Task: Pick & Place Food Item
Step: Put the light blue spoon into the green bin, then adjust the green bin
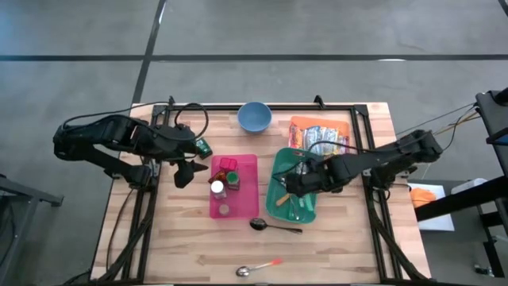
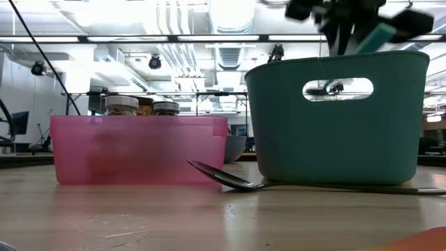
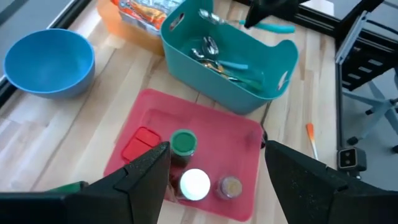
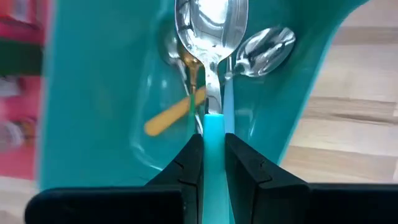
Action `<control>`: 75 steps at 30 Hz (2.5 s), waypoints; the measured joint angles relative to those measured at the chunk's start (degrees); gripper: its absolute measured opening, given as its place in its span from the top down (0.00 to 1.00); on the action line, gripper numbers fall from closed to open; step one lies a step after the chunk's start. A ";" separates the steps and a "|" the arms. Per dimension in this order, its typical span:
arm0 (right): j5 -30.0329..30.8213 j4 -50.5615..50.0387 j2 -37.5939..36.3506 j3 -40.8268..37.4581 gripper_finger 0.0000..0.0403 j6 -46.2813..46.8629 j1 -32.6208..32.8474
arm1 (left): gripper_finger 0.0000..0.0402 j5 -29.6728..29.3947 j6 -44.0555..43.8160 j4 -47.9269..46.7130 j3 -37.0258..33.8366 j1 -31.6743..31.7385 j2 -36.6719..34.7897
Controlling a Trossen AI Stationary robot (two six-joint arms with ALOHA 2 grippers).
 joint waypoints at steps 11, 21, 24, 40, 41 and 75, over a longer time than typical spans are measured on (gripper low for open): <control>-9.53 4.15 6.37 -3.26 0.92 -16.53 -11.44 | 0.35 -0.24 -1.16 -0.13 0.00 1.74 0.00; -13.83 4.38 16.50 1.68 0.92 -24.33 -13.75 | 0.35 -0.26 -2.74 -0.55 0.00 1.74 0.00; -14.89 4.18 19.71 2.72 0.92 -25.66 -13.76 | 0.35 -0.31 -2.74 -0.61 0.00 1.74 0.00; -17.96 4.08 24.48 4.64 0.91 -30.96 -14.09 | 0.35 -0.39 -2.83 -3.67 0.00 1.74 0.00; -17.99 4.08 24.41 4.62 0.89 -31.40 -14.09 | 0.35 -0.37 -2.83 -3.67 0.00 1.73 0.00; -14.75 4.17 14.09 7.21 0.48 -41.69 -12.58 | 0.35 -0.26 -2.83 -3.71 -0.73 1.72 0.04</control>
